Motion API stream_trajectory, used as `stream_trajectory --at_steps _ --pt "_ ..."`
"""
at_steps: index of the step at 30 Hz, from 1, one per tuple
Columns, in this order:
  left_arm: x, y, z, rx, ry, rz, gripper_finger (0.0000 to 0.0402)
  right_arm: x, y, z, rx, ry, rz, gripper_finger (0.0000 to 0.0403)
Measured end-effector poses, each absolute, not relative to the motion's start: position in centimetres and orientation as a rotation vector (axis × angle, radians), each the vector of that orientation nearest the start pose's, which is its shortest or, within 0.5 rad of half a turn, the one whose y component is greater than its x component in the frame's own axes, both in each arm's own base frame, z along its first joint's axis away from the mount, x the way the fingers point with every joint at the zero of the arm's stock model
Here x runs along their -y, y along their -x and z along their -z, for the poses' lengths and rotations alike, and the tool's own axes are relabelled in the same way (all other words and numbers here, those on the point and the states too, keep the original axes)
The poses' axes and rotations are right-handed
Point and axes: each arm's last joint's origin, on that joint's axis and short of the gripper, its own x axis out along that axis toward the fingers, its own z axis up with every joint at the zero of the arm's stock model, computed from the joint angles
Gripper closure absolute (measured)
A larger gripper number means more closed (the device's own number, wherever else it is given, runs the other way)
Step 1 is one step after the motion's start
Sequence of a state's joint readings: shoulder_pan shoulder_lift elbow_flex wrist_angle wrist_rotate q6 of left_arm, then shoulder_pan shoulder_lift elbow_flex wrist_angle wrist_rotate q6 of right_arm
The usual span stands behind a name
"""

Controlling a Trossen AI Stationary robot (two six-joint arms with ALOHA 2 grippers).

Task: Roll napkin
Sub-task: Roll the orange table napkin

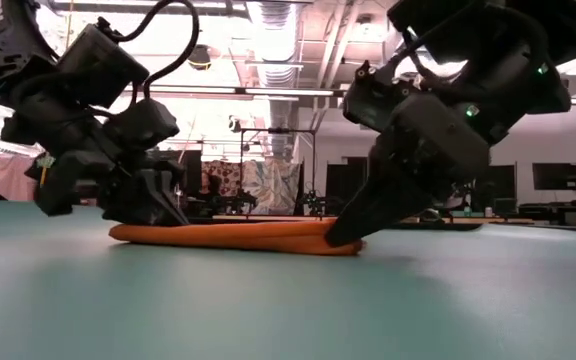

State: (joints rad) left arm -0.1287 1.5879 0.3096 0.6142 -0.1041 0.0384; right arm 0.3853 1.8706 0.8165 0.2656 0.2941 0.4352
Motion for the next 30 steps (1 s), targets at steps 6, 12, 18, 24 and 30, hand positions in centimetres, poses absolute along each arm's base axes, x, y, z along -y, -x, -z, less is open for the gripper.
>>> stream_trajectory --at_steps 6,12,18,24,30 --pt "3.1 -22.6 -9.0 -0.685 0.056 0.147 0.0401 -11.3 -31.3 -12.8 -0.721 -0.267 0.094 0.0371" --pt "3.4 -22.5 -8.9 -0.71 0.174 0.22 0.0402 -10.0 -31.4 -14.6 -0.676 -0.459 0.166 0.0371" --pt "3.5 -22.3 -8.8 -0.732 0.204 0.246 0.0402 -9.1 -31.7 -15.1 -0.652 -0.679 0.221 0.037" --pt "3.5 -22.3 -8.8 -0.741 0.212 0.266 0.0402 -7.8 -32.1 -14.4 -0.667 -0.695 0.277 0.0371" --pt "3.5 -22.2 -8.7 -0.76 0.223 0.269 0.0402 -6.8 -32.3 -14.5 -0.649 -0.707 0.316 0.037"
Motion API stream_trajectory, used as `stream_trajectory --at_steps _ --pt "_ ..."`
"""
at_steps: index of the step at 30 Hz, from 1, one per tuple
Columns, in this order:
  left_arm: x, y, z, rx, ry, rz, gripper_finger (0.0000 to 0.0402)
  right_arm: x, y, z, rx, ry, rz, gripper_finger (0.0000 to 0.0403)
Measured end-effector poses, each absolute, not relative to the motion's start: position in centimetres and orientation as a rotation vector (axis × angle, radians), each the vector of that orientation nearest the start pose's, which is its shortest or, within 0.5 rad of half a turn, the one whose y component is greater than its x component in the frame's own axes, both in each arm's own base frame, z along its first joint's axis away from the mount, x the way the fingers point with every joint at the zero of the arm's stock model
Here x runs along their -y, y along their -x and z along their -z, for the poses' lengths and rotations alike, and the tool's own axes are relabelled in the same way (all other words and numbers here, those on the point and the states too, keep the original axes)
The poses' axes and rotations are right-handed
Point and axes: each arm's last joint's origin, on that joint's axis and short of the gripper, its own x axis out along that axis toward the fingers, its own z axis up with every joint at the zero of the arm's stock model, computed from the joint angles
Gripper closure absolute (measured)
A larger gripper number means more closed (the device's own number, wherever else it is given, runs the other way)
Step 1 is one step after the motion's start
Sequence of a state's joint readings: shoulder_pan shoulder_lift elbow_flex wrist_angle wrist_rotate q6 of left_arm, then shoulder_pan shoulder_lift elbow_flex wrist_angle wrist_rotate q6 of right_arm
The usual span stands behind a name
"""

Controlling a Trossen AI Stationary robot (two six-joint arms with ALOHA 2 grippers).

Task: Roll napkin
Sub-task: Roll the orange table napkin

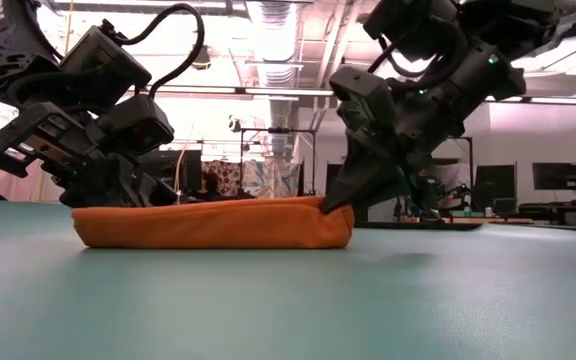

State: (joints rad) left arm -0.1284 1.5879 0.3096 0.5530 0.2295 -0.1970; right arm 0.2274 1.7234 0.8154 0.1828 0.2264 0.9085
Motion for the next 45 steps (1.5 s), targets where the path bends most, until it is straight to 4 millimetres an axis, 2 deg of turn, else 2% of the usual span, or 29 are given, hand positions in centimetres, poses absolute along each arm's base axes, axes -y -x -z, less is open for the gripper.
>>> stream_trajectory --at_steps 28,45 --pt "3.7 -22.1 -8.6 -0.781 0.249 0.311 0.0401 -2.3 -33.2 -14.8 -0.589 -0.752 0.384 0.0371" --pt "4.0 -25.4 -10.8 -0.9 0.094 0.324 0.0401 -2.5 -33.1 -14.7 -0.603 -0.732 0.378 0.0371"
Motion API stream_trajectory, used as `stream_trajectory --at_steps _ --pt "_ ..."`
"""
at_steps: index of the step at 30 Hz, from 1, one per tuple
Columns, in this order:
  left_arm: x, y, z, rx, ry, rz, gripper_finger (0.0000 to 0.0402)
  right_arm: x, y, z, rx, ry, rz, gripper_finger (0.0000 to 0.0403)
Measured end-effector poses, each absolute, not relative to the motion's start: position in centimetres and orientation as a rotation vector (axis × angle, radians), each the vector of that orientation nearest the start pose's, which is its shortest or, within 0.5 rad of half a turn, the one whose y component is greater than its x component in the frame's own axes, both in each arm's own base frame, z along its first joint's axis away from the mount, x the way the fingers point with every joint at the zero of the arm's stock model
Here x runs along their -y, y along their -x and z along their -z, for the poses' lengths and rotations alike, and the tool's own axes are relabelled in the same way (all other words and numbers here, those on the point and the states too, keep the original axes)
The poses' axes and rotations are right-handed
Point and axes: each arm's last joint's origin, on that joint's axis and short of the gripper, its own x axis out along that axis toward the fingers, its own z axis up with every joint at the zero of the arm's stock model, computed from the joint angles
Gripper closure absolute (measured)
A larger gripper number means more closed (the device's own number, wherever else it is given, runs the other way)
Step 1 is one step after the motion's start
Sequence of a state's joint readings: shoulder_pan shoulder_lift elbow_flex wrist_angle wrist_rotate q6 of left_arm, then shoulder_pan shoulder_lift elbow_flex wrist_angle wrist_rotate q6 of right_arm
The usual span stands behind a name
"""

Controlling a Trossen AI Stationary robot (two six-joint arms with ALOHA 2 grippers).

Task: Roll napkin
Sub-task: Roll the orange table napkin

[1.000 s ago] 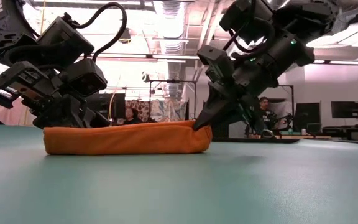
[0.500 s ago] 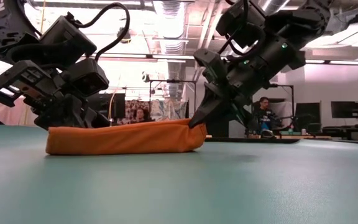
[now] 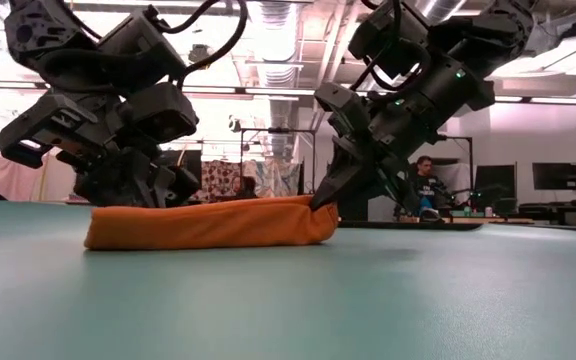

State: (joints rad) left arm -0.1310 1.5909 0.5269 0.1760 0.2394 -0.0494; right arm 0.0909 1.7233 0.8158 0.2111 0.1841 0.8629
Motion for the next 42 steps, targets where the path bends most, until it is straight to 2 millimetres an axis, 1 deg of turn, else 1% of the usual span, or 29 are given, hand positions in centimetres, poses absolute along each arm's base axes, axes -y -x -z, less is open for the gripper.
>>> stream_trajectory --at_steps 5,10,13,16,19,21,24,29,42 --pt "4.2 -25.7 -11.3 -0.884 0.037 0.311 0.0402 -2.9 -33.1 -14.6 -0.614 -0.705 0.362 0.0371" --pt "4.2 -26.1 -13.3 -0.798 -0.084 0.267 0.0401 -3.1 -32.8 -14.3 -0.651 -0.689 0.37 0.0371" --pt "3.7 -26.2 -14.5 -0.736 -0.15 0.233 0.0402 -3.1 -32.8 -14.3 -0.652 -0.688 0.374 0.0371" --pt "2.9 -26.2 -15.1 -0.702 -0.245 0.193 0.0401 -3.1 -32.8 -14.3 -0.654 -0.681 0.372 0.0371" --pt "1.7 -26.7 -15.6 -0.646 -0.327 0.156 0.0402 -3.1 -32.8 -14.3 -0.654 -0.681 0.371 0.0371" --pt "0.8 -27.0 -15.1 -0.649 -0.351 0.159 0.0401 -3.1 -32.8 -14.3 -0.653 -0.682 0.37 0.0371" --pt "-0.3 -27.4 -13.5 -0.692 -0.374 0.19 0.0401 -3.1 -32.9 -14.4 -0.64 -0.687 0.36 0.037" --pt "-1.4 -28.2 -12.0 -0.679 -0.386 0.197 0.0402 -3.1 -32.9 -14.5 -0.631 -0.69 0.355 0.037" --pt "-1.2 -28.5 -11.0 -0.7 -0.342 0.252 0.0401 -3.0 -33.1 -14.7 -0.604 -0.706 0.35 0.037"
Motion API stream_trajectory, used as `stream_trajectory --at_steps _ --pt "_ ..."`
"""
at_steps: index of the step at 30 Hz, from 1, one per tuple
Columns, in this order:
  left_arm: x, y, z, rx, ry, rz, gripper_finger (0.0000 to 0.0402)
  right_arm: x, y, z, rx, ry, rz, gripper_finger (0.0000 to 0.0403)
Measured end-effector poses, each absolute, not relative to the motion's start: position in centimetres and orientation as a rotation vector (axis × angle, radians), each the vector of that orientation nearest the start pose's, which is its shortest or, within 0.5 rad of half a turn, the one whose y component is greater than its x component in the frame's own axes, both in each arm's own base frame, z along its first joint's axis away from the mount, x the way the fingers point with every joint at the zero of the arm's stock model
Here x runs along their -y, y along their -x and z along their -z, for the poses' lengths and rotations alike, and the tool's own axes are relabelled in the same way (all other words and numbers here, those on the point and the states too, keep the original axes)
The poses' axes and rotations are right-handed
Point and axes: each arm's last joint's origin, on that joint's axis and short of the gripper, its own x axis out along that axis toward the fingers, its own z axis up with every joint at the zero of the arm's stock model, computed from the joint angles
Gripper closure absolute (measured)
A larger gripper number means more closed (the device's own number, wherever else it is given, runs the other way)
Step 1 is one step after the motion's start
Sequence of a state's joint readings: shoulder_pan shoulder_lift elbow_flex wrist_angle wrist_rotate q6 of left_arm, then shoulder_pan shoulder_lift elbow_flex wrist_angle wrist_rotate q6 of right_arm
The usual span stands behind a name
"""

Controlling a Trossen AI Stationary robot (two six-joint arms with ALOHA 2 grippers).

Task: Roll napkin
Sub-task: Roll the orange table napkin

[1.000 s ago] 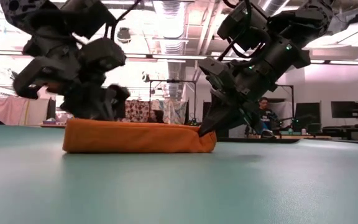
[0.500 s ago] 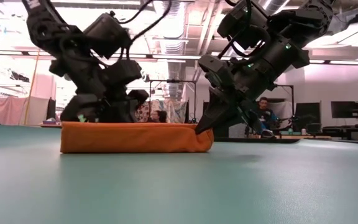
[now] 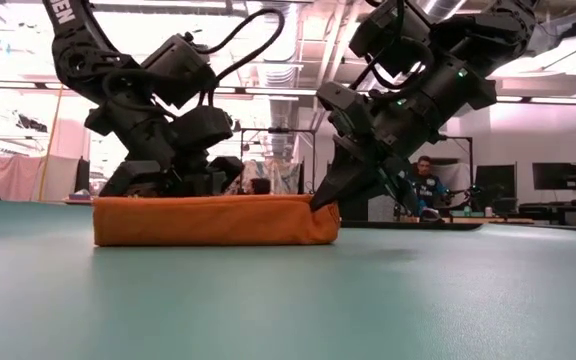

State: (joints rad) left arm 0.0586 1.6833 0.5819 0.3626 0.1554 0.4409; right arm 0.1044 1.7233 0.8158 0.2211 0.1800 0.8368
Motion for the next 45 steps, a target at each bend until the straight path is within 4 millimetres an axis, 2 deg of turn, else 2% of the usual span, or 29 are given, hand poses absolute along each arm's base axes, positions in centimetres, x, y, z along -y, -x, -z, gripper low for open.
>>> stream_trajectory --at_steps 5,14,27,32,38,45 --pt "-1.2 -28.5 -10.4 -0.724 -0.329 0.264 0.0402 -2.2 -33.1 -14.7 -0.609 -0.696 0.37 0.037" --pt "-1.2 -28.7 -10.6 -0.722 -0.329 0.271 0.0402 -0.7 -33.1 -14.5 -0.621 -0.682 0.411 0.037" --pt "-1.3 -30.7 -12.3 -0.665 -0.401 0.286 0.0402 -2.2 -33.7 -15.4 -0.588 -0.676 0.332 0.037" --pt "-0.8 -32.2 -11.2 -0.704 -0.404 0.319 0.0402 -2.3 -33.9 -15.6 -0.593 -0.666 0.332 0.037" --pt "-0.2 -33.9 -8.8 -0.74 -0.403 0.357 0.0401 -2.3 -33.7 -15.4 -0.622 -0.654 0.35 0.0371" --pt "-0.1 -34.4 -9.0 -0.737 -0.384 0.366 0.0401 -3.2 -32.6 -14.4 -0.751 -0.644 0.4 0.0371"
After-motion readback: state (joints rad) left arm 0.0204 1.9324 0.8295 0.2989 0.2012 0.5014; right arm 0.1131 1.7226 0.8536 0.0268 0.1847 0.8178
